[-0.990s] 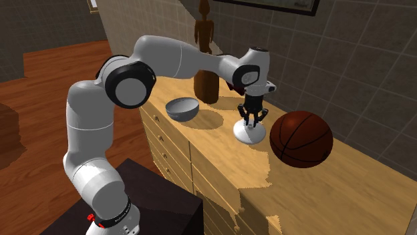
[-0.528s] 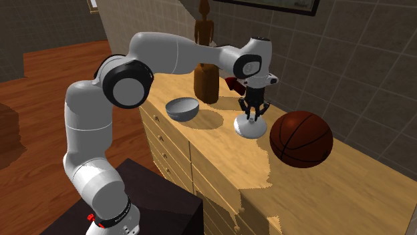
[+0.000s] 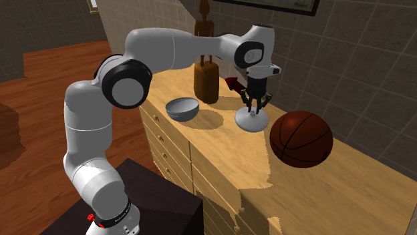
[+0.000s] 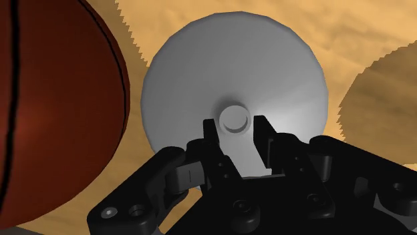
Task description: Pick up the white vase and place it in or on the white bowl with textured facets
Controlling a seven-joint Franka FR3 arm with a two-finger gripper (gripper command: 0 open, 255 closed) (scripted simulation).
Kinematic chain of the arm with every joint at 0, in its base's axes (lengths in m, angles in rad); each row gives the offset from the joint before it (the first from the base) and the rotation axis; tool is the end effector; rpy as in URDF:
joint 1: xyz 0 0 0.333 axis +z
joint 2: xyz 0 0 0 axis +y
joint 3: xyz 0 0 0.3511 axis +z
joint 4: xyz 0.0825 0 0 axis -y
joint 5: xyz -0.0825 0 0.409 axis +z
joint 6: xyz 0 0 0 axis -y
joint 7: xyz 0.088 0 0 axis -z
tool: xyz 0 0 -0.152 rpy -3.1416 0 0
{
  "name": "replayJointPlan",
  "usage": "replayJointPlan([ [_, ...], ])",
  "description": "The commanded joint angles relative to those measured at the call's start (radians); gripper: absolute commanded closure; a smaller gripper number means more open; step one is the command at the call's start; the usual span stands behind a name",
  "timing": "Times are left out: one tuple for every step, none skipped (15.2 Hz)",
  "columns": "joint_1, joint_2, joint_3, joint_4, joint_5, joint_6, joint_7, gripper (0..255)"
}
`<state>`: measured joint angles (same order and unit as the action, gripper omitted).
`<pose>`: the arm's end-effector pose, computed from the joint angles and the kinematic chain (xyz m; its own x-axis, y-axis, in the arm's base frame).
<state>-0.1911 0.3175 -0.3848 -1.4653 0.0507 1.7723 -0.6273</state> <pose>0.5974 -0.3426 0.4958 0.9978 0.0587 -0.0298 0.0605 -0.9962 0.0619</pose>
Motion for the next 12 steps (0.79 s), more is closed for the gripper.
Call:
replayJointPlan([
  [-0.001,0.000,0.000,0.029,0.000,-0.029,0.000,255],
  [-0.002,0.001,-0.001,0.044,0.000,-0.043,-0.001,255],
  [-0.004,0.003,-0.001,0.060,0.001,-0.057,-0.001,255],
  [-0.005,0.004,-0.001,0.076,0.002,-0.071,-0.002,255],
  [-0.006,0.006,-0.002,0.092,0.002,-0.086,-0.003,255],
  [-0.008,0.009,-0.002,0.109,0.003,-0.100,-0.004,255],
  [-0.009,0.011,-0.002,0.126,0.004,-0.115,-0.005,255],
  [-0.011,0.014,-0.002,0.144,0.005,-0.130,-0.006,255],
  [-0.013,0.018,-0.003,0.163,0.007,-0.145,-0.007,255],
  [-0.015,0.022,-0.003,0.182,0.008,-0.160,-0.008,255],
  [-0.016,0.024,-0.003,0.190,0.009,-0.167,-0.008,255],
  [0.005,-0.005,0.002,0.156,-0.003,-0.160,0.014,255],
])
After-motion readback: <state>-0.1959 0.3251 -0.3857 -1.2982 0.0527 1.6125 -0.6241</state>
